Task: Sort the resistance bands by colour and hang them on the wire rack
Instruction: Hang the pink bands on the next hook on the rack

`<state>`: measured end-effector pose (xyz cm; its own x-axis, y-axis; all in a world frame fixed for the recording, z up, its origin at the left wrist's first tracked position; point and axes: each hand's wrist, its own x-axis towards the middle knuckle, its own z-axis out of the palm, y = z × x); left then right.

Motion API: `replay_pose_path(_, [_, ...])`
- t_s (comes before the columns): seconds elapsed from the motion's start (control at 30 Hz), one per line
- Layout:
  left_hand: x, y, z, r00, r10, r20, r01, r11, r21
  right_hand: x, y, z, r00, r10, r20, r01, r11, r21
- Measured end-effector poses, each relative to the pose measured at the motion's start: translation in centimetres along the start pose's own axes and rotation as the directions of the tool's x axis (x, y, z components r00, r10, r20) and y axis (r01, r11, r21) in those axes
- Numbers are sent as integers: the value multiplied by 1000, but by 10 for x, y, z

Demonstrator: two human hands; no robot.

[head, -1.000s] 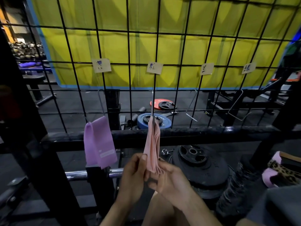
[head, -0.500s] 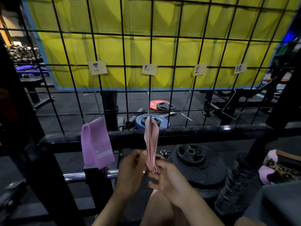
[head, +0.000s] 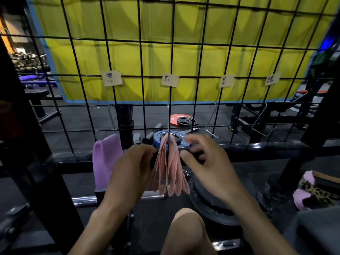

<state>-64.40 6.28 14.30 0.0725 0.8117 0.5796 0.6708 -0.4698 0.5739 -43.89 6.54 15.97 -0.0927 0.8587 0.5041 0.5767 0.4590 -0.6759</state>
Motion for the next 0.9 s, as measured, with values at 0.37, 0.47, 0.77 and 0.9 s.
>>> replay_pose_path(0.37, [51, -16, -4, 987, 155, 53, -147, 981, -130, 29, -11, 43, 983, -172, -63, 154, 963, -220])
replay_pose_path(0.47, [50, -15, -1, 988, 137, 78, -119, 972, -203, 27, -12, 44, 984, -149, -93, 127, 969, -210])
replay_pose_path(0.77, [56, -17, 7, 988, 128, 92, -111, 980, -167, 33, 2, 38, 979, -164, -118, 143, 974, -174])
replay_pose_path(0.9, [62, -12, 5, 982, 157, 106, -138, 976, -167, 39, 7, 28, 959, -258, -117, 216, 932, -290])
